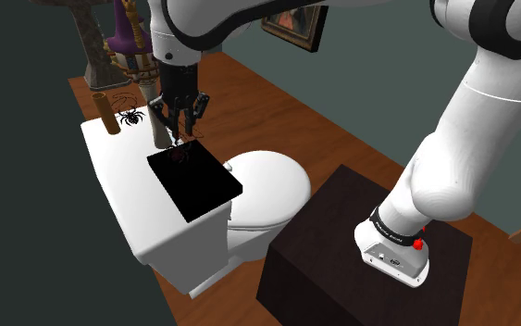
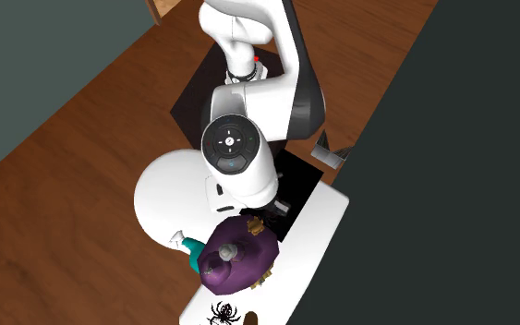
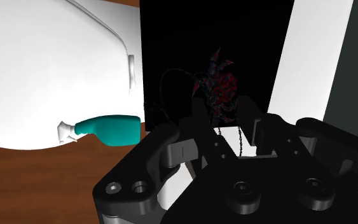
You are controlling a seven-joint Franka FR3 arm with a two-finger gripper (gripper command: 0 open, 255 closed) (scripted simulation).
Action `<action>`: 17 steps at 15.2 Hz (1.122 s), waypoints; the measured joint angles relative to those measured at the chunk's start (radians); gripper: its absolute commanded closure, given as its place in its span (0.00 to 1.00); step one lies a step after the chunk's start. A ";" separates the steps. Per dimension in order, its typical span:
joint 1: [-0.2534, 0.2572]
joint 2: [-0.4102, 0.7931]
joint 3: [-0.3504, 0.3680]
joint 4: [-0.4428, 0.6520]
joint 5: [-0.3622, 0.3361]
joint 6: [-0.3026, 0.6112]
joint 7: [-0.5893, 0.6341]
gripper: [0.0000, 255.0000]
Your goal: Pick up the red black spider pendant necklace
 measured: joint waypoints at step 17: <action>-0.004 -0.015 -0.001 0.116 0.001 -0.130 0.009 1.00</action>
